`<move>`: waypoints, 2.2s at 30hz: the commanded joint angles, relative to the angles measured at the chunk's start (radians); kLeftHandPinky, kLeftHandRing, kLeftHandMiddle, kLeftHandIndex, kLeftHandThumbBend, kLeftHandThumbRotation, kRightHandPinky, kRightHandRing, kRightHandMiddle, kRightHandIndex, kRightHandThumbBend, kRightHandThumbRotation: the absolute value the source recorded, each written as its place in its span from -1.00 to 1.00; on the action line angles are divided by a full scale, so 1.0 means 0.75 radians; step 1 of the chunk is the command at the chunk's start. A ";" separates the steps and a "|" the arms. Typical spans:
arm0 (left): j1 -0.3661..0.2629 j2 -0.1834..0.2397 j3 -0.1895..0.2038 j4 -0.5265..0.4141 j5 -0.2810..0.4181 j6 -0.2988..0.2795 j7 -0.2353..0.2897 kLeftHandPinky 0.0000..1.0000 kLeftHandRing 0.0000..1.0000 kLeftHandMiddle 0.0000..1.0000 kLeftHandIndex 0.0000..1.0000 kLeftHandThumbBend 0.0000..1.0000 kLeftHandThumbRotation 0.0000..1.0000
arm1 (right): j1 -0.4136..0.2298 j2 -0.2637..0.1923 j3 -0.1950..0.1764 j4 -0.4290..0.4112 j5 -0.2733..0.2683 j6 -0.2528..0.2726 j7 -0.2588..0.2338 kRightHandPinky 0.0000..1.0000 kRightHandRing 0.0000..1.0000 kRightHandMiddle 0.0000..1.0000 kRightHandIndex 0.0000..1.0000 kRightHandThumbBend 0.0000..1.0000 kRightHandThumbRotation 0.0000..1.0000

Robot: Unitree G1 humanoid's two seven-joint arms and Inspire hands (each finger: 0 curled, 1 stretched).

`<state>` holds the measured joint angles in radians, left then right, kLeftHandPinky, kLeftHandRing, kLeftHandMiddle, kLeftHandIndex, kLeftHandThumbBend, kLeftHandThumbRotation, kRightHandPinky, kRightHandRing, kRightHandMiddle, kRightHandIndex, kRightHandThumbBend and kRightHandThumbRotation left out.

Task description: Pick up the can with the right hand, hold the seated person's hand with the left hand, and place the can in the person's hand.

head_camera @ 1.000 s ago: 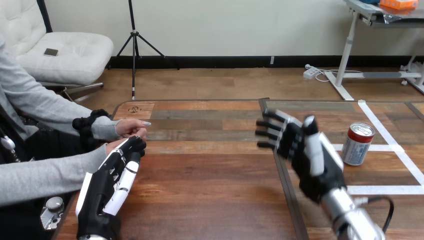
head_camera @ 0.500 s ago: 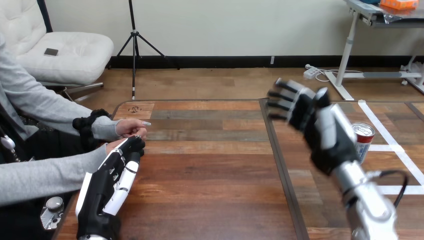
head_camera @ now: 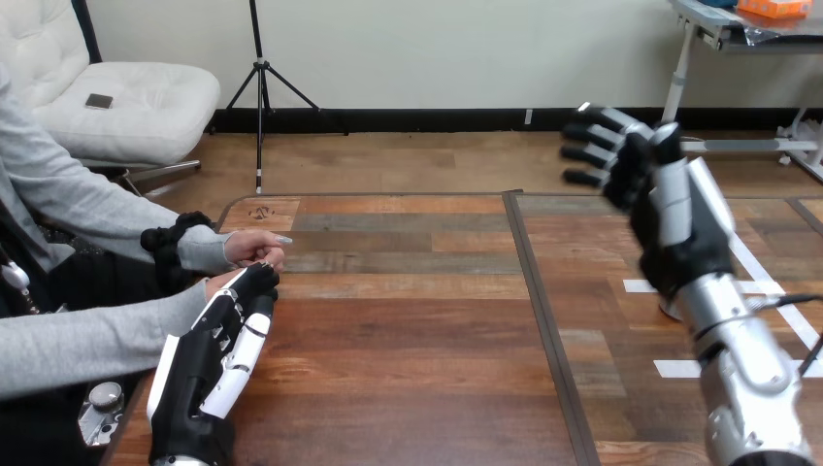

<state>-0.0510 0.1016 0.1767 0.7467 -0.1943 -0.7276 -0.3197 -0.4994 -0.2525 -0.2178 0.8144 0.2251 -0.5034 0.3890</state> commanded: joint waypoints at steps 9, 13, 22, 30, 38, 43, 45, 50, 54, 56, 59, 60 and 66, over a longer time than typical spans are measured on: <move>-0.092 0.006 0.008 -0.004 -0.017 -0.039 -0.026 0.87 0.75 0.69 0.64 -0.52 0.11 | -0.181 -0.073 -0.032 0.051 -0.020 0.016 -0.081 0.59 0.61 0.60 0.62 0.95 1.00; -0.093 0.009 0.009 0.000 -0.015 -0.046 -0.029 0.86 0.74 0.68 0.63 -0.52 0.12 | -0.201 -0.087 -0.045 0.064 -0.013 0.027 -0.090 0.59 0.62 0.60 0.61 0.97 1.00; -0.095 0.000 0.018 0.003 -0.036 -0.042 -0.040 0.84 0.73 0.66 0.62 -0.52 0.13 | -0.246 -0.133 -0.068 0.122 -0.025 0.025 -0.120 0.54 0.61 0.60 0.61 1.00 1.00; -0.090 0.003 0.019 -0.003 -0.035 -0.040 -0.038 0.85 0.73 0.66 0.61 -0.51 0.12 | -0.283 -0.164 -0.105 0.198 -0.006 0.034 -0.137 0.55 0.61 0.60 0.60 1.00 1.00; -0.088 0.006 0.020 -0.002 -0.047 -0.040 -0.053 0.85 0.73 0.66 0.61 -0.51 0.12 | -0.309 -0.196 -0.129 0.274 -0.013 0.026 -0.153 0.57 0.61 0.60 0.60 0.97 1.00; -0.084 0.017 0.016 -0.001 -0.041 -0.045 -0.055 0.86 0.73 0.67 0.62 -0.51 0.12 | -0.319 -0.220 -0.136 0.320 -0.028 0.024 -0.191 0.57 0.61 0.61 0.62 0.95 1.00; -0.084 0.018 0.017 0.001 -0.043 -0.046 -0.059 0.86 0.73 0.67 0.62 -0.51 0.12 | -0.325 -0.232 -0.135 0.342 -0.034 0.024 -0.201 0.56 0.61 0.61 0.62 0.96 1.00; -0.074 0.019 0.021 -0.022 -0.047 -0.021 -0.053 0.87 0.74 0.67 0.63 -0.51 0.13 | -0.337 -0.281 -0.137 0.430 -0.058 0.032 -0.230 0.58 0.65 0.65 0.66 0.96 1.00; -0.072 0.020 0.021 -0.022 -0.043 -0.022 -0.047 0.86 0.73 0.66 0.62 -0.51 0.12 | -0.340 -0.297 -0.138 0.460 -0.071 0.034 -0.250 0.61 0.70 0.69 0.69 0.95 1.00; -0.071 0.020 0.021 -0.024 -0.041 -0.022 -0.044 0.86 0.72 0.65 0.62 -0.50 0.11 | -0.345 -0.302 -0.150 0.477 -0.060 0.048 -0.250 0.63 0.71 0.70 0.70 0.96 0.97; -0.071 0.017 0.023 -0.025 -0.045 -0.023 -0.043 0.85 0.71 0.65 0.61 -0.49 0.10 | -0.349 -0.306 -0.160 0.498 -0.057 0.053 -0.268 0.65 0.73 0.72 0.71 0.97 0.90; -0.071 0.016 0.023 -0.024 -0.046 -0.024 -0.042 0.84 0.71 0.64 0.60 -0.48 0.09 | -0.350 -0.307 -0.161 0.503 -0.058 0.053 -0.273 0.64 0.73 0.72 0.71 0.97 0.84; -0.070 0.029 0.016 -0.018 -0.009 -0.037 -0.017 0.79 0.69 0.64 0.60 -0.45 0.09 | -0.354 -0.324 -0.165 0.530 -0.063 0.076 -0.284 0.64 0.76 0.75 0.74 0.79 0.60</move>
<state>-0.0552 0.1041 0.1838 0.7536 -0.2216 -0.7331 -0.3473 -0.6626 -0.4625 -0.3308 1.2046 0.1788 -0.4483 0.1823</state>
